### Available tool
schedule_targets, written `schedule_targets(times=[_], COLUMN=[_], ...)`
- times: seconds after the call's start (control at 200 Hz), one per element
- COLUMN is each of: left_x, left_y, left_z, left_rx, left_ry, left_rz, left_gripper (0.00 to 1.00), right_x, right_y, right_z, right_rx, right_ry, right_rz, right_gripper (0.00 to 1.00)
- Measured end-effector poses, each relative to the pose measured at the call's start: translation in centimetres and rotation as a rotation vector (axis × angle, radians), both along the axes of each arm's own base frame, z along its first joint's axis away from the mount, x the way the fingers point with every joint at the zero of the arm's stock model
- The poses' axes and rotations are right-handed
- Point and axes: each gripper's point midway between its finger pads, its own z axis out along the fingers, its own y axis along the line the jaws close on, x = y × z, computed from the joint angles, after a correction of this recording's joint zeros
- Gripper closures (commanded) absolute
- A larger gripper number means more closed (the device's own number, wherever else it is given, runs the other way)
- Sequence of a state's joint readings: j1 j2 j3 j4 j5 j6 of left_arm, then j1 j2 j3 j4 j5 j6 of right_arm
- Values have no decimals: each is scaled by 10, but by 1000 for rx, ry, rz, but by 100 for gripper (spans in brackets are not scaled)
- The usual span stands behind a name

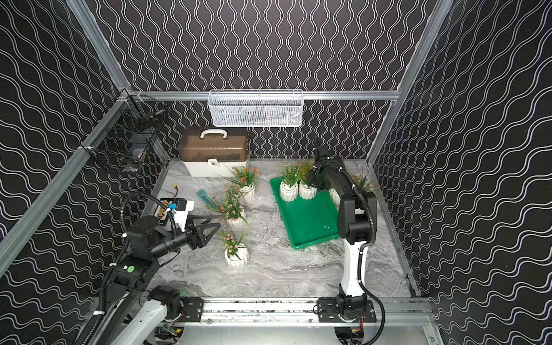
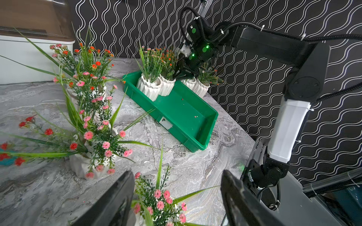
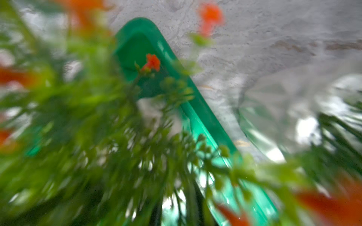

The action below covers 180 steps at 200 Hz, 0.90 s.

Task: Put the potted gypsophila into the storage box
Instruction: Place the baby's breath potted plant at the storage box.

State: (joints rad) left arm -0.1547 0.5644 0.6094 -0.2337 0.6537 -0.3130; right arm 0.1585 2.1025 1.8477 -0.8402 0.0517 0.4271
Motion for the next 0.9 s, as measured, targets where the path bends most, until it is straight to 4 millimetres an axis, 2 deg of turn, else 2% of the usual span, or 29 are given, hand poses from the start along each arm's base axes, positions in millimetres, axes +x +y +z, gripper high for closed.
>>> schedule_targets(times=[0.09,0.235,0.375,0.611,0.901], left_x=[0,2,6,7,10], left_y=[1,4,6,6,8], left_z=[-1,1,-5,-7,-14], left_rx=[3,11,21,24,31], left_ry=[5,10,41,54,93], left_rz=[8,31,49,49,60], left_gripper=[26,26,26,26,27], right_x=[-11,-45,-75,-115,-149], right_y=[0,1,5,20,54], right_z=[15,46,61,71,60], right_rx=[5,17,56,168,372], right_ry=[-25,-82,-122,-150,-109], right_rz=[1,11,31,92,206], right_gripper=[73,70,67,64,61])
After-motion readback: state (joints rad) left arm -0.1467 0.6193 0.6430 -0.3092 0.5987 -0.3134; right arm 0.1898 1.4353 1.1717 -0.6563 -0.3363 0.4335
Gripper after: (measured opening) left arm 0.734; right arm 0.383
